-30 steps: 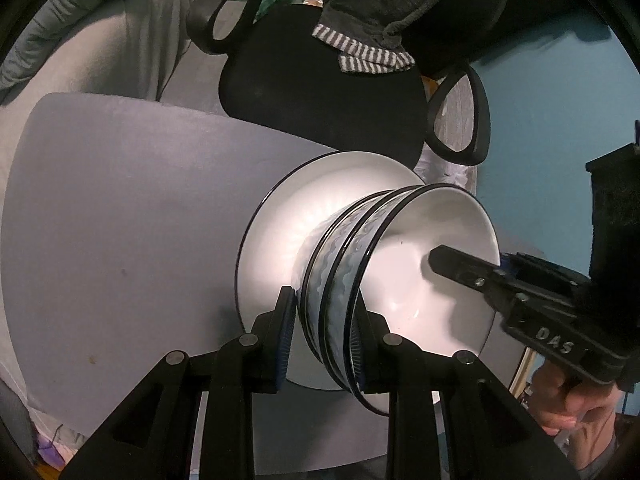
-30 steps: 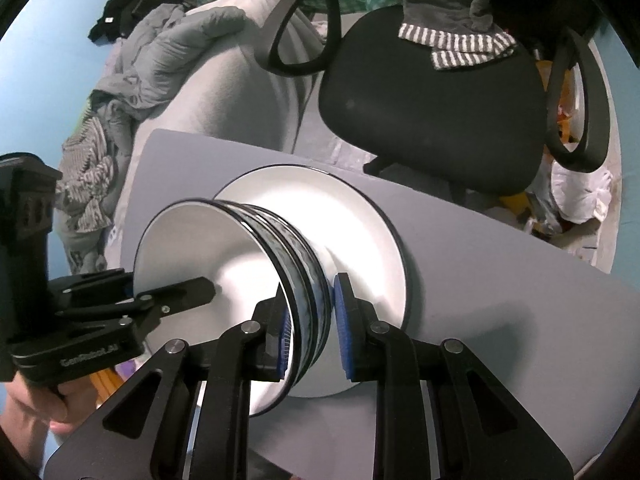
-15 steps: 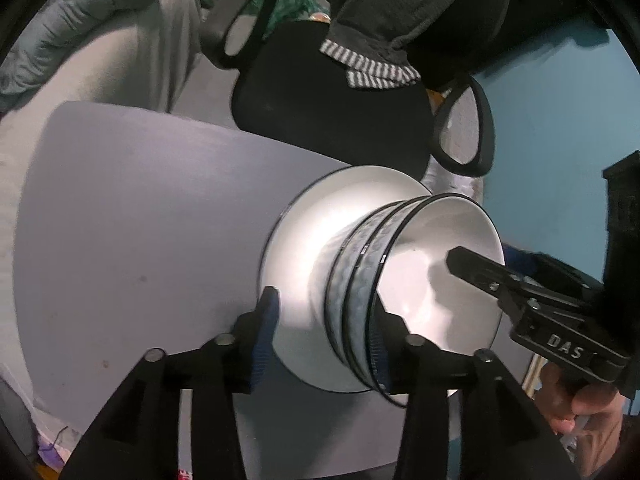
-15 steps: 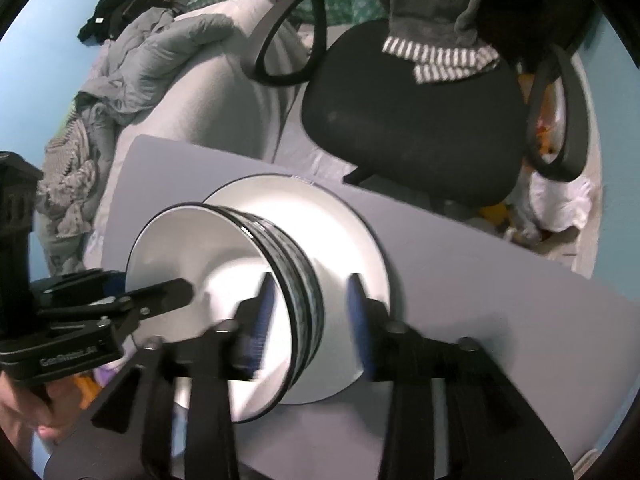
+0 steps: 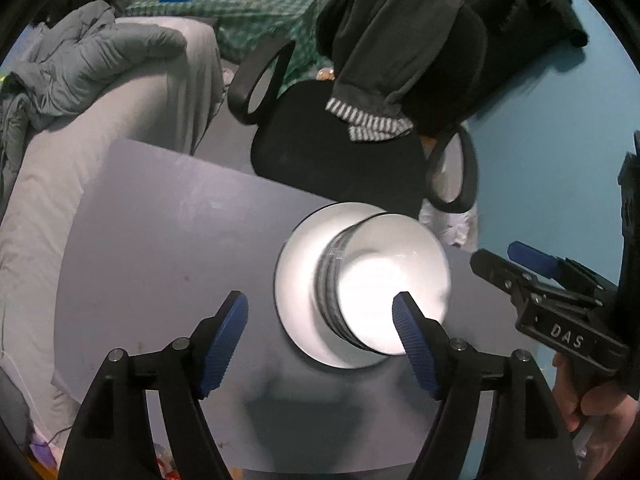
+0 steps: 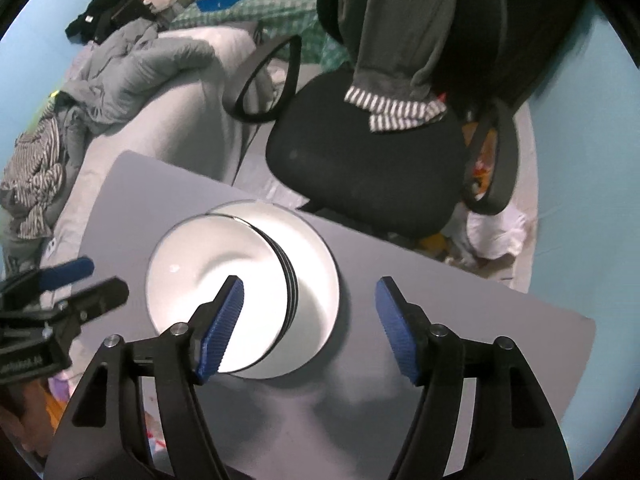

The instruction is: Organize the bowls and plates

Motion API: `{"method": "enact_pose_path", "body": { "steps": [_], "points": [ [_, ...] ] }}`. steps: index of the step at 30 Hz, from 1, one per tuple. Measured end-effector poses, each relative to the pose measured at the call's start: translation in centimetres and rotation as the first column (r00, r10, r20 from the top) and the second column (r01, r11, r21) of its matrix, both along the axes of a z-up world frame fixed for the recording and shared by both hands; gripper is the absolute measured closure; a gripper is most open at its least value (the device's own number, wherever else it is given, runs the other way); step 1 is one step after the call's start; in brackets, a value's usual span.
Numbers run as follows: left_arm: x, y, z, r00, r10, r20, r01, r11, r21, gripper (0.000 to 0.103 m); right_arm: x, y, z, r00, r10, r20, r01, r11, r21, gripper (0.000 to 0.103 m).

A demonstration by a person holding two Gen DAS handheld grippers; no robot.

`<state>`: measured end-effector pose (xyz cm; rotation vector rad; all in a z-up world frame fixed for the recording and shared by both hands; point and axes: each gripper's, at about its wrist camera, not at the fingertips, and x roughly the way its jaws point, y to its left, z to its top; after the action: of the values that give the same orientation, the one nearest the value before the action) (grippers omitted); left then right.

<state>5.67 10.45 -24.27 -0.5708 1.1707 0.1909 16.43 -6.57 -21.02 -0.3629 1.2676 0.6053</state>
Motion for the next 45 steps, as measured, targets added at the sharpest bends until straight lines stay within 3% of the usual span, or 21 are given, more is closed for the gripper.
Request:
{"method": "enact_pose_path", "body": {
  "steps": [7,12,19,23,35,45],
  "points": [
    [-1.1,-1.1,5.4,0.991,-0.017,0.135,0.008,0.998,0.070,0.027,-0.8,-0.8,4.6,0.998,-0.035,0.044,0.032,0.998,0.062,0.034],
    [-1.8,-1.4,9.4,0.973,-0.053,0.225,0.009,0.982,0.190,0.024,-1.7,-1.6,8.1,0.994,-0.079,0.079,0.068,0.989,0.132,0.034],
    [-3.0,-1.6,12.9,0.949,-0.082,0.304,0.022,0.981,0.194,0.023,-3.1,-3.0,12.1,0.980,-0.125,0.154,0.100,0.982,0.162,0.034],
    [-3.5,-1.5,14.5,0.937,-0.082,0.339,0.015,0.981,0.194,0.017,-3.6,-4.0,13.4,0.971,-0.152,0.184,0.122,0.978,0.167,0.034],
    [-4.4,-2.1,16.5,0.935,-0.141,0.325,0.051,0.961,0.273,0.017,-5.0,-6.3,15.2,0.947,-0.254,0.199,0.218,0.958,0.187,0.034],
    [-5.3,-2.7,17.5,0.927,-0.176,0.330,0.069,0.947,0.313,0.017,-5.9,-6.7,16.2,0.935,-0.274,0.226,0.234,0.954,0.186,0.034]
  ]
}}
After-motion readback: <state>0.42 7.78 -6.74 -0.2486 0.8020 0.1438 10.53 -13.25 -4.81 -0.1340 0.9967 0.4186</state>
